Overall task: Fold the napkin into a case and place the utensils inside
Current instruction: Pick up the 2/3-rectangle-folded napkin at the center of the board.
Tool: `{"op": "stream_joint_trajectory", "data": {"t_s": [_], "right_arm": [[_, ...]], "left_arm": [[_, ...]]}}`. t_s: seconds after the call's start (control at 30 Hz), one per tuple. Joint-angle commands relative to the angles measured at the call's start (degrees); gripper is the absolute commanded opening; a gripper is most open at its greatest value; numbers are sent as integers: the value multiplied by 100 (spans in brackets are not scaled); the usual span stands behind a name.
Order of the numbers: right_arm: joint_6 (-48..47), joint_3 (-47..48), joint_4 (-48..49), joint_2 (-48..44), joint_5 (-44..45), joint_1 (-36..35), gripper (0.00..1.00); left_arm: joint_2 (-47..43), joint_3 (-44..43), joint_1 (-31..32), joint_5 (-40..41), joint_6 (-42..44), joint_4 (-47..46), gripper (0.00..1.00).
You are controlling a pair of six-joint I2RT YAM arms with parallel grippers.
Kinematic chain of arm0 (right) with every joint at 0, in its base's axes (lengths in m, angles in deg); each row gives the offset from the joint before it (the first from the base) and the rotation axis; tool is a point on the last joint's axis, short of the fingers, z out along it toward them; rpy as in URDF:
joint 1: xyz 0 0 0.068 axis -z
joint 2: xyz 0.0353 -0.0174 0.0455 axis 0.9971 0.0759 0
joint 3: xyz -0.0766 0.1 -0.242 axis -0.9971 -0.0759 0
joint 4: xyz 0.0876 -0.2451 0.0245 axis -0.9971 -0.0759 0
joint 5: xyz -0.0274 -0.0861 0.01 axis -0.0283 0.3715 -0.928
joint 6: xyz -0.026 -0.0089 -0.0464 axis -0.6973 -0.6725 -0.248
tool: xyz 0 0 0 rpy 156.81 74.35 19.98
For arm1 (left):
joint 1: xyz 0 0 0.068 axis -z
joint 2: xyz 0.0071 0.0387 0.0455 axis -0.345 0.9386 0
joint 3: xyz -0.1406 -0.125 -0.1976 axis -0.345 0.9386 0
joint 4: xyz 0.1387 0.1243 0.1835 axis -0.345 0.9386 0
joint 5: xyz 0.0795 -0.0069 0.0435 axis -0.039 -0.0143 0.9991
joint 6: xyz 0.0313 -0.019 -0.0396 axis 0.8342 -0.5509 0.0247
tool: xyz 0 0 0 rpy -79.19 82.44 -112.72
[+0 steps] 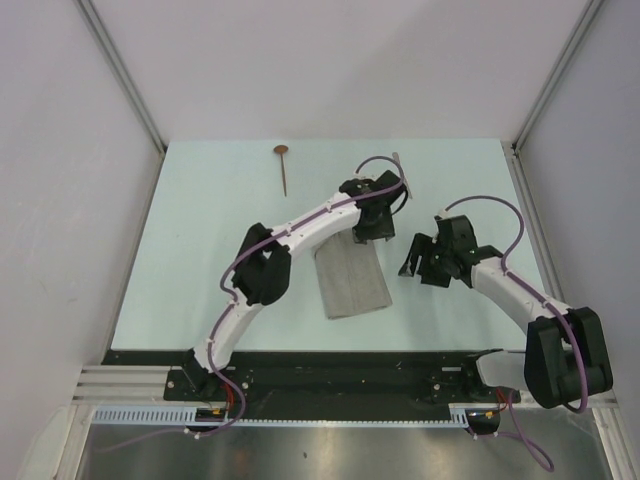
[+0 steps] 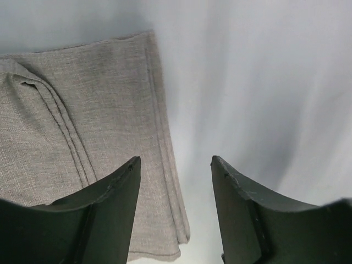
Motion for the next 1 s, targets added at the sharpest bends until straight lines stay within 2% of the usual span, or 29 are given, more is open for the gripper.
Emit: {"op": "stream_joint_trajectory", "data": {"t_s": [0.0, 0.17, 0.23, 0.33, 0.47, 0.53, 0.57, 0.6, 0.63, 0.67, 0.73, 0.87, 0.97], "right_arm": [[232, -148, -126, -88, 690, 2, 70], [56, -148, -152, 44, 832, 2, 70], [-49, -157, -30, 44, 736, 2, 71], [-295, -175, 339, 26, 165, -7, 72], [-332, -175, 981, 79, -450, -7, 77], [-270, -79, 1245, 219, -591, -7, 78], [-226, 18, 1332, 376, -775, -7, 78], [-182, 97, 1394, 474, -829, -7, 77], [-86, 167, 1386, 562, -864, -7, 76], [-59, 272, 1360, 623, -847, 11, 74], [20, 309, 1386, 712, -699, 2, 73], [-137, 677, 1457, 1168, -811, -33, 71], [-427, 1423, 1106, 1853, -672, -243, 69]], "left_arm": [[399, -682, 18, 641, -779, 975, 59], [478, -664, 158, 1124, -1026, 922, 59], [531, -664, 176, 1177, -1035, 808, 65], [461, -629, 194, 1256, -1053, 781, 65], [-100, -165, 211, 1380, -579, 309, 67], [-748, 441, 194, 1380, -219, -52, 67], [-1039, 730, 159, 1345, -96, -532, 66], [-1294, 1325, 141, 1284, 88, -772, 66], [-1871, 1627, 97, 1257, 177, -1009, 67], [-2147, 2247, 80, 1222, 274, -1499, 69], [-2900, 2805, 18, 1134, 538, -1915, 69], [-3870, 4060, -17, 958, 846, -2610, 71], [-4476, 4834, -17, 555, 1021, -3120, 71]]}}
